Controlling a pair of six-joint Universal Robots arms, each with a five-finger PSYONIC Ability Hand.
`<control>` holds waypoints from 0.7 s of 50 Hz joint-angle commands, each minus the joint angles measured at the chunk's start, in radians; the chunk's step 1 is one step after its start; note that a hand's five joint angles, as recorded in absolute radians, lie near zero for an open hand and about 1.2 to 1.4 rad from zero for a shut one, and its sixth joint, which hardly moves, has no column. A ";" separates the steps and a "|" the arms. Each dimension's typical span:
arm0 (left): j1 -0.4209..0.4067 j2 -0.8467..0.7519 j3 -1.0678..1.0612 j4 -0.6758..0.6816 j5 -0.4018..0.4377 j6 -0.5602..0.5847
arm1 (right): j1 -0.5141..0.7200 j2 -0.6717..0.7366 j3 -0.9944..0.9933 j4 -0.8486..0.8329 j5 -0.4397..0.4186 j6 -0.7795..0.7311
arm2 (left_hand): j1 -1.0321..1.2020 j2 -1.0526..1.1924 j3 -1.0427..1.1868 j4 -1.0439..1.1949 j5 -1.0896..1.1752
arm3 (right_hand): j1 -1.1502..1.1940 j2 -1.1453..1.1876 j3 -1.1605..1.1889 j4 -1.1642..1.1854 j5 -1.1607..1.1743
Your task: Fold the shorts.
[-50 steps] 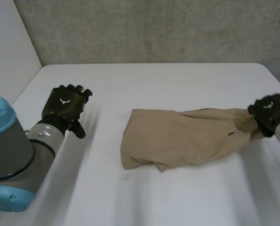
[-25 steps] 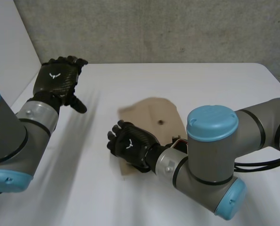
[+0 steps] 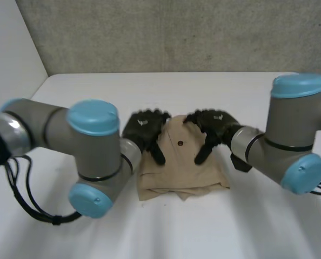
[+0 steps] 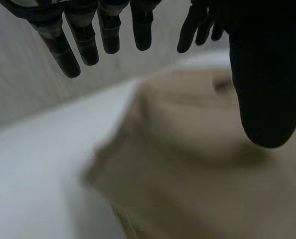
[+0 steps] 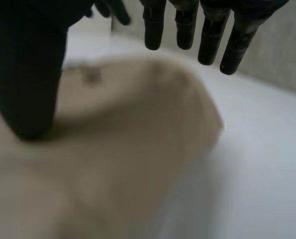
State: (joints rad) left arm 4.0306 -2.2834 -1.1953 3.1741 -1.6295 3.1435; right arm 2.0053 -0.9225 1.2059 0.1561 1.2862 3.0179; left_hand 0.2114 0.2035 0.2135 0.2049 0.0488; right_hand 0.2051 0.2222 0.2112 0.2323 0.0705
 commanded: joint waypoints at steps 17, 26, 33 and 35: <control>0.011 0.241 -0.018 -0.135 -0.101 0.021 | 0.007 -0.191 0.006 -0.088 0.148 -0.096 | -0.021 -0.013 -0.023 -0.015 -0.033 | -0.031 -0.048 -0.037 -0.058 -0.070; 0.211 0.570 -0.012 -0.163 -0.090 0.024 | -0.043 -0.447 0.020 -0.159 0.407 -0.031 | -0.004 0.004 -0.006 0.003 -0.016 | -0.031 -0.048 -0.037 -0.058 -0.070; 0.344 0.634 0.052 -0.394 0.019 0.023 | -0.094 -0.473 -0.049 0.014 0.426 -0.120 | -0.036 -0.028 -0.038 -0.030 -0.048 | -0.031 -0.048 -0.037 -0.058 -0.070; 0.369 0.637 0.049 -0.451 0.063 0.018 | -0.094 -0.473 -0.065 0.055 0.413 -0.125 | -0.037 -0.029 -0.039 -0.030 -0.049 | -0.031 -0.048 -0.037 -0.058 -0.070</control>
